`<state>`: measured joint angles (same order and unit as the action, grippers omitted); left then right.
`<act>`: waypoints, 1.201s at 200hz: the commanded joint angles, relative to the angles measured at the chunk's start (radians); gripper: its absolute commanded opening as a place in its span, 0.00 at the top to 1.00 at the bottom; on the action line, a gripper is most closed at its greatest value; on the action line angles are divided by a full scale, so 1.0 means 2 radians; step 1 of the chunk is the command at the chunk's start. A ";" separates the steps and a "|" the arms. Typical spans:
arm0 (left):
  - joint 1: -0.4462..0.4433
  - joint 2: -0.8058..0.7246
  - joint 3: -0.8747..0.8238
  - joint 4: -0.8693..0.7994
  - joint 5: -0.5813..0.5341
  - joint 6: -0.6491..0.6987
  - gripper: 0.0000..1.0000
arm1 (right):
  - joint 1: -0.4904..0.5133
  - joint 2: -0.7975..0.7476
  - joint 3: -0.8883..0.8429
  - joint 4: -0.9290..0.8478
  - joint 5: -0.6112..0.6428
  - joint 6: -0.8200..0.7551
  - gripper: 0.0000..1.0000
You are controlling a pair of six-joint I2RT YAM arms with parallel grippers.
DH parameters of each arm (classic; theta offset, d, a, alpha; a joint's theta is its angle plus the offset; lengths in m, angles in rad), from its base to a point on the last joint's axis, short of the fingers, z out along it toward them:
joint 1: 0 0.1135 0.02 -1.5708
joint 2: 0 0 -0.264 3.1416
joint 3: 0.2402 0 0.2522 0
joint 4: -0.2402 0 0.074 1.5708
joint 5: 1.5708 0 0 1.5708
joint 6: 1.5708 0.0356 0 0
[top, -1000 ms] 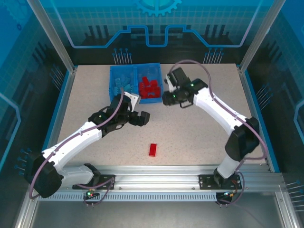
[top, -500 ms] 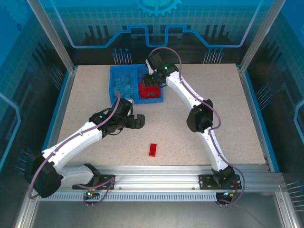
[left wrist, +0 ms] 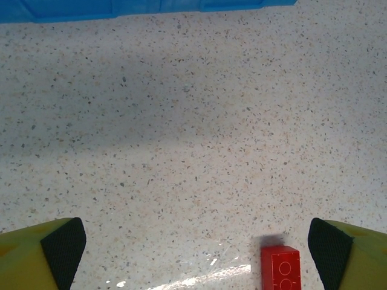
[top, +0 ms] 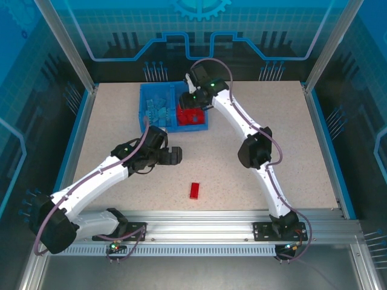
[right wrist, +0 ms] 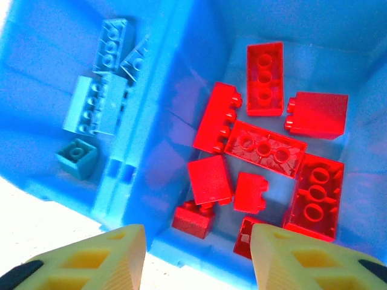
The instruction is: Sort the legos into containers by color
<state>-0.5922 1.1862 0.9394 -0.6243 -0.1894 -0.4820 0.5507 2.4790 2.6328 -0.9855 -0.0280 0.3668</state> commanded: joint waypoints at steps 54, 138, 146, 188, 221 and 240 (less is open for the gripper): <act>-0.075 0.104 0.026 0.027 0.067 -0.046 0.02 | -0.033 -0.292 -0.269 0.011 -0.040 -0.020 0.38; -0.146 0.228 0.042 0.031 0.122 -0.017 0.11 | -0.064 -0.471 -0.563 0.023 -0.021 -0.007 0.20; -0.146 0.233 0.038 0.031 0.127 -0.020 0.14 | -0.065 -0.474 -0.569 0.021 -0.020 -0.008 0.20; -0.146 0.245 0.018 0.038 0.131 -0.036 0.33 | -0.065 -0.473 -0.584 0.016 -0.018 -0.012 0.20; -0.146 0.257 0.012 0.034 0.125 -0.038 0.40 | -0.066 -0.464 -0.585 0.016 -0.022 -0.009 0.20; -0.146 0.257 0.007 0.033 0.109 -0.039 0.45 | -0.066 -0.463 -0.588 0.016 -0.025 -0.008 0.20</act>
<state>-0.8810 1.6894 0.9737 -0.5442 0.0463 -0.5510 0.4309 1.5597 1.4715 -0.9417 -0.0643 0.3401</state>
